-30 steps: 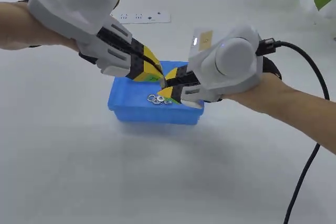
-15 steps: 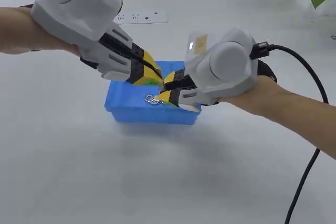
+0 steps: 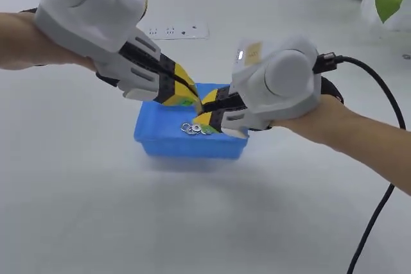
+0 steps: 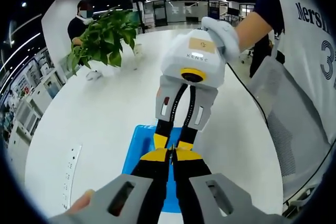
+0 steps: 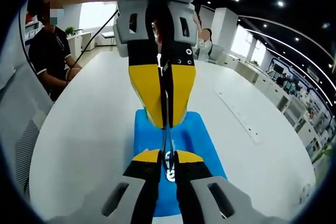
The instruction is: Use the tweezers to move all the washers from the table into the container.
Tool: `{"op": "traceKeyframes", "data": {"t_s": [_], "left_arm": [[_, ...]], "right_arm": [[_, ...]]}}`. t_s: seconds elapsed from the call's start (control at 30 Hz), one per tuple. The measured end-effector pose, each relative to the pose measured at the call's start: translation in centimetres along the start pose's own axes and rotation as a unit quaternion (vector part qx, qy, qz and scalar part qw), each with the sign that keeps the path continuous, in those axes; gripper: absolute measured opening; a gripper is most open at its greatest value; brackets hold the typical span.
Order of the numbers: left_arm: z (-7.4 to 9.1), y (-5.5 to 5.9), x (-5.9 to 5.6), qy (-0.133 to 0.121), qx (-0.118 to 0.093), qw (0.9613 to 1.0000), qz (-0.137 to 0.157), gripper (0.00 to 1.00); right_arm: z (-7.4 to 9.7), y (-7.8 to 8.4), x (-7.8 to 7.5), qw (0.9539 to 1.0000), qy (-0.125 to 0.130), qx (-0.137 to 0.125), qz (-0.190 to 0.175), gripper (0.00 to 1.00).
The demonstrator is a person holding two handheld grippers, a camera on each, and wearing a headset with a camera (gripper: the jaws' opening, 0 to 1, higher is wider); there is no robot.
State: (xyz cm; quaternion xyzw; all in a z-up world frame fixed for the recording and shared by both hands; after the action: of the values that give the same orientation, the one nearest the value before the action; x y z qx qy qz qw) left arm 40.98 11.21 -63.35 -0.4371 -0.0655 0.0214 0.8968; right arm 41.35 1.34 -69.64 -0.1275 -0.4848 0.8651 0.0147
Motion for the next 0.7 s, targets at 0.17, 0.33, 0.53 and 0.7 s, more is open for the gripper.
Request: {"op": "traceKeyframes", "data": {"t_s": [0.17, 0.33, 0.53, 0.7], "left_arm": [[1.8, -1.0, -0.7, -0.014, -0.014, 0.9998, -0.005, 0.06], [3.3, -1.6, -1.6, -0.028, -0.015, 0.9994, -0.011, 0.06], [4.5, -1.4, -2.9, -0.037, -0.015, 0.9991, -0.013, 0.06], [4.6, -1.4, -5.2, -0.040, -0.018, 0.9989, -0.014, 0.06]], "right_arm": [[1.1, -1.5, 0.3, 0.9998, 0.006, -0.009, 0.014, 0.10], [1.8, -3.1, 0.9, 0.9994, 0.010, -0.014, 0.031, 0.09], [2.7, -4.4, 2.2, 0.9987, 0.002, -0.003, 0.051, 0.08], [3.6, -4.8, 3.9, 0.9978, -0.012, 0.013, 0.064, 0.07]]}}
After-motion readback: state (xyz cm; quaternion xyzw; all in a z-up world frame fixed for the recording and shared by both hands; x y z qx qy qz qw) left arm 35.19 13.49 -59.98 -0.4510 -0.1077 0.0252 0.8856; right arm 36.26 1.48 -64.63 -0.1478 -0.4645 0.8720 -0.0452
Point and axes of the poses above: the centre of the closed fingertips' face, and the gripper's own axes: z roughly backward along the fingers, x roughly to its left, y roughly out of its underside, the point moved 8 cm from there along z, roughly backward along the fingers, and after that the axes turned 5 degrees about -x, right-handed, at the moved point
